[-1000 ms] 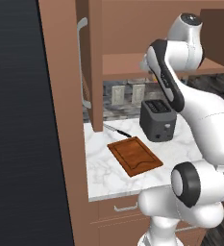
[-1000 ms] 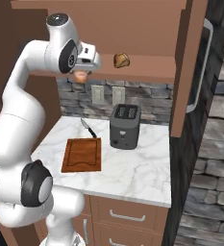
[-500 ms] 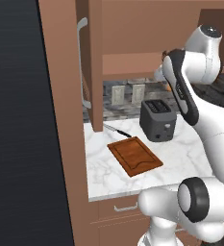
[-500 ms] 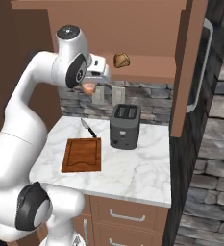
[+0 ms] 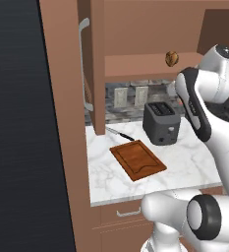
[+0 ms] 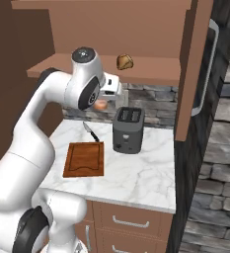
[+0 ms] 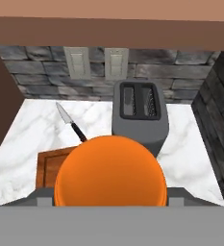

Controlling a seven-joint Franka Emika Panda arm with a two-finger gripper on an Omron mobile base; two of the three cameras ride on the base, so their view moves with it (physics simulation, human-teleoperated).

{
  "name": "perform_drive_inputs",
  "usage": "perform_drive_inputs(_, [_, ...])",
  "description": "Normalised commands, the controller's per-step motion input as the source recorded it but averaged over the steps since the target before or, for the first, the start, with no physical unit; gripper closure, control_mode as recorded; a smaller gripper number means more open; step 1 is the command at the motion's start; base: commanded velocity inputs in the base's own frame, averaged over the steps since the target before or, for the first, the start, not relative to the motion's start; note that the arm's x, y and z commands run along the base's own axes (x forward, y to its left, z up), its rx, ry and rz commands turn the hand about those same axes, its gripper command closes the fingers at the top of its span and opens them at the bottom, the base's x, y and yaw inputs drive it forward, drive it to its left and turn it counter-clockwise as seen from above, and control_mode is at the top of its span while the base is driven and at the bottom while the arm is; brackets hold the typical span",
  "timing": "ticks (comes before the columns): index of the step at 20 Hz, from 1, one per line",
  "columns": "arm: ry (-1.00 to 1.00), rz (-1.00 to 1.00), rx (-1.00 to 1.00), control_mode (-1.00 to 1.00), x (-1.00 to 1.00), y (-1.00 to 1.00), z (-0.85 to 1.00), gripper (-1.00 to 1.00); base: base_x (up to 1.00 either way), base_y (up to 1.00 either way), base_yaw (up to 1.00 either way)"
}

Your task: Pick the bread, place it on the cutting board, pick the jam, place it on the counter, and close the cabinet.

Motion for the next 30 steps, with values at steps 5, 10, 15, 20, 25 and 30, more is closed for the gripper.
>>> perform_drive_inputs(5, [-0.01,0.0,0.0,-1.0,0.0,-0.24,-0.4,1.0,0.0,0.0,0.0])
perform_drive_inputs(10, [0.0,0.0,0.0,-1.0,0.0,-0.21,-0.24,1.0,0.0,0.0,0.0])
perform_drive_inputs(15, [0.0,0.0,0.0,-1.0,0.0,-0.25,-0.27,1.0,0.0,0.0,0.0])
perform_drive_inputs(20, [0.0,-0.01,0.0,-1.0,0.0,-0.19,-0.32,1.0,0.0,0.0,0.0])
perform_drive_inputs(25, [0.0,-0.05,0.0,-1.0,0.0,-0.09,-0.41,1.0,0.0,0.0,0.0])
perform_drive_inputs(30, [0.0,-0.05,0.0,-1.0,0.0,-0.07,-0.41,1.0,0.0,0.0,0.0])
